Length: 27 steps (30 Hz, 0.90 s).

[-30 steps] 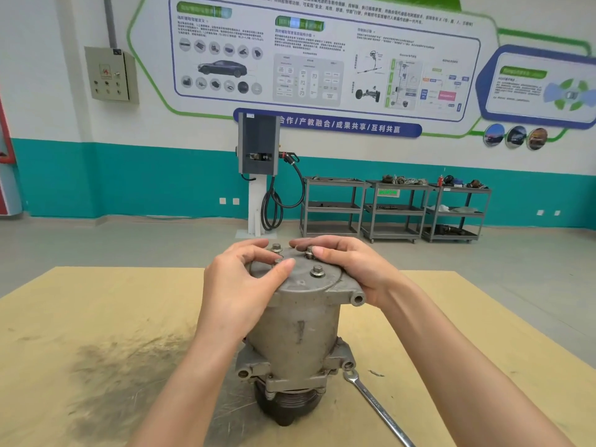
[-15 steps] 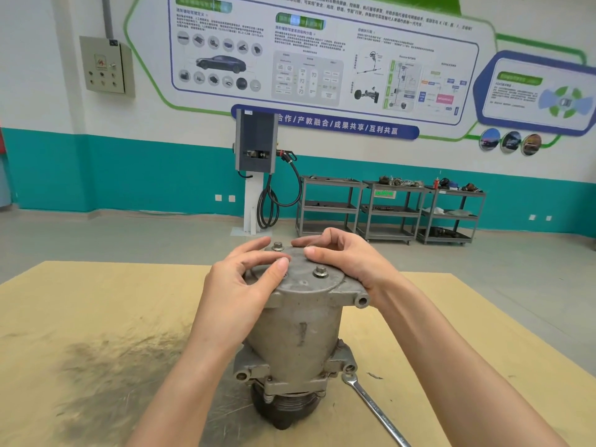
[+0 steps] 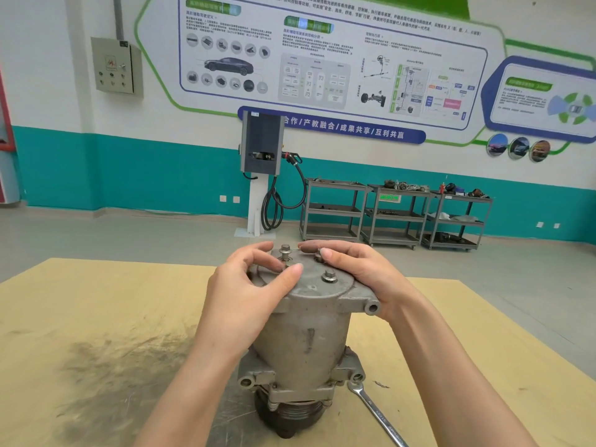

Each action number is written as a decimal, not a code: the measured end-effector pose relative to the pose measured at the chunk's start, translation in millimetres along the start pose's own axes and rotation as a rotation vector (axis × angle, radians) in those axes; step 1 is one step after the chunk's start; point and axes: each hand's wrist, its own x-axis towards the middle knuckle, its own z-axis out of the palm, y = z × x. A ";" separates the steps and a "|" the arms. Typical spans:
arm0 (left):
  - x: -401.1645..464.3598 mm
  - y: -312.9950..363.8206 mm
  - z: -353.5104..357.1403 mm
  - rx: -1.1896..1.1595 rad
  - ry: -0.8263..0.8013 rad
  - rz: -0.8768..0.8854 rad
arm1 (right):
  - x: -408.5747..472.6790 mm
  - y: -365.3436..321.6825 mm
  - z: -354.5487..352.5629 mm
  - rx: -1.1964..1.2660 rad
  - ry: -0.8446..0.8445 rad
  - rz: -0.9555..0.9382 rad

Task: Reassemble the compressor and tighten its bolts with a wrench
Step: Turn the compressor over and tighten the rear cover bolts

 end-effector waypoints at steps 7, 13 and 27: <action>-0.4 2.1 -3.9 -0.057 -0.216 0.051 | 4.2 -0.3 -0.8 0.096 -0.001 0.042; -2.3 1.6 4.1 -0.054 -0.028 -0.036 | 8.4 -2.6 0.9 0.012 0.080 -0.001; -1.9 1.0 1.8 -0.111 -0.094 -0.048 | 6.4 -5.8 0.9 -0.008 0.072 0.046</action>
